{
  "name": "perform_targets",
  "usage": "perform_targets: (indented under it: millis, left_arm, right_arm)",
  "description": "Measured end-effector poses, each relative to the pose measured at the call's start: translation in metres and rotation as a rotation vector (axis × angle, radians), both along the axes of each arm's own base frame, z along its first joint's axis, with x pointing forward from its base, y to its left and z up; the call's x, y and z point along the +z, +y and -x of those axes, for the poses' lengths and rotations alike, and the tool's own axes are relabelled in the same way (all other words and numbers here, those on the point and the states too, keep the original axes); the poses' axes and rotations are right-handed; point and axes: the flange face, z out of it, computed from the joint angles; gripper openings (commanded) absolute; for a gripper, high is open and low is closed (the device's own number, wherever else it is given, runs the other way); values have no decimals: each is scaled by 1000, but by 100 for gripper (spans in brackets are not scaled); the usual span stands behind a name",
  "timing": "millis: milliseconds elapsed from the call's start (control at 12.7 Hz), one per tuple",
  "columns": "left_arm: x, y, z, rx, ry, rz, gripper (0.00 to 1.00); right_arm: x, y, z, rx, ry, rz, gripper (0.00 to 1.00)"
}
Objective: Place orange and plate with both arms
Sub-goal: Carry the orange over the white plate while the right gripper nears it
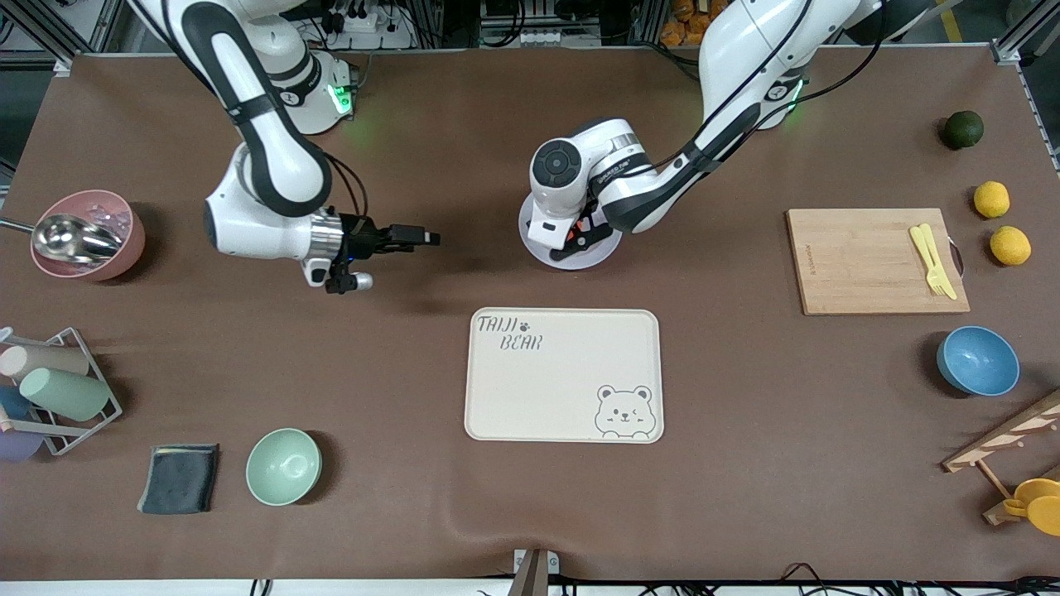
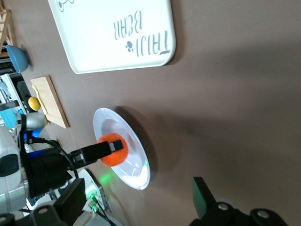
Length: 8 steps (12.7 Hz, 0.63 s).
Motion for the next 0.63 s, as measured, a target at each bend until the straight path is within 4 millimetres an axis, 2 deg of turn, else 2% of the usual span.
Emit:
perform_targets:
  millis: [79,158,237,474,632]
  left_arm:
    - [-7,1,2,-4,3,-9,29]
    - [-14,2,5,-7,3,-16,49]
    - [-20,1,10,-8,5,-13,99]
    - [-22,1,12,-1,2,-8,100]
    - [-19,3,6,9,-6,0,100]
  right_arm:
    - [-7,10,8,0,-7,-8,100]
    - [-12,17,13,3,-7,-14,100]
    - [-16,22,17,8,-8,-18,100]
    - [-20,22,20,17,-16,-23,100]
    - [-21,21,22,21,-26,-24,100]
